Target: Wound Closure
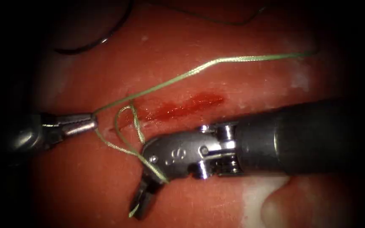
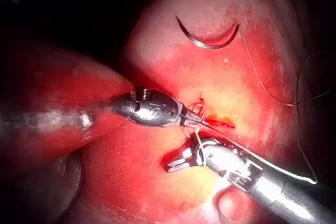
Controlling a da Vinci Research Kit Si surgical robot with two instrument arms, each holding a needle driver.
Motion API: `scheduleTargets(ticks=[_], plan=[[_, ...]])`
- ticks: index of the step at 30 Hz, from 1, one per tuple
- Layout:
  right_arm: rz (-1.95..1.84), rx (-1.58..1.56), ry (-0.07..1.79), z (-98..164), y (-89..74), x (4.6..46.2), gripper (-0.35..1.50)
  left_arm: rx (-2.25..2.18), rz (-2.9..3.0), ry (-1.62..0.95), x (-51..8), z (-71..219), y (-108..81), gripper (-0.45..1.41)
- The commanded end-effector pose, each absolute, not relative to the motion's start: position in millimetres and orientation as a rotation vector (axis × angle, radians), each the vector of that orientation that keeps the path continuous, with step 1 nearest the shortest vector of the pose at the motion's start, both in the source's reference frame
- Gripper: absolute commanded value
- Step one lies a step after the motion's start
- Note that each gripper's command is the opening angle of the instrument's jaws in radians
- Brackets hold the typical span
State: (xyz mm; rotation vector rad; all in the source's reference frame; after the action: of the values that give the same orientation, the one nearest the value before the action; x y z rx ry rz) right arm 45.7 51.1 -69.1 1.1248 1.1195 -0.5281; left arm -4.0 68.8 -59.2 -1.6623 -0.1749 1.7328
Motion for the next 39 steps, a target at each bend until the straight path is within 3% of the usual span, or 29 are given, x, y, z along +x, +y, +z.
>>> scheduleTargets(ticks=[1,12,26,39], plan=[[-0.497,1.115,1.153,-69,52.0,46.2,-0.35,-1.667,1.735,-0.184,-4.6,-59,68.0,-0.35],[-0.312,1.048,1.216,-67,55.4,45.1,-0.35,-1.704,1.753,-0.260,-5.2,-65,59.0,-0.35],[-0.186,1.039,1.243,-71,60.3,44.8,-0.35,-1.771,1.779,-0.388,-11.9,-73,51.4,-0.35],[-0.183,0.993,1.243,-69,61.8,47.1,-0.35,-1.774,1.774,-0.414,-11.1,-75,49.1,-0.35]])
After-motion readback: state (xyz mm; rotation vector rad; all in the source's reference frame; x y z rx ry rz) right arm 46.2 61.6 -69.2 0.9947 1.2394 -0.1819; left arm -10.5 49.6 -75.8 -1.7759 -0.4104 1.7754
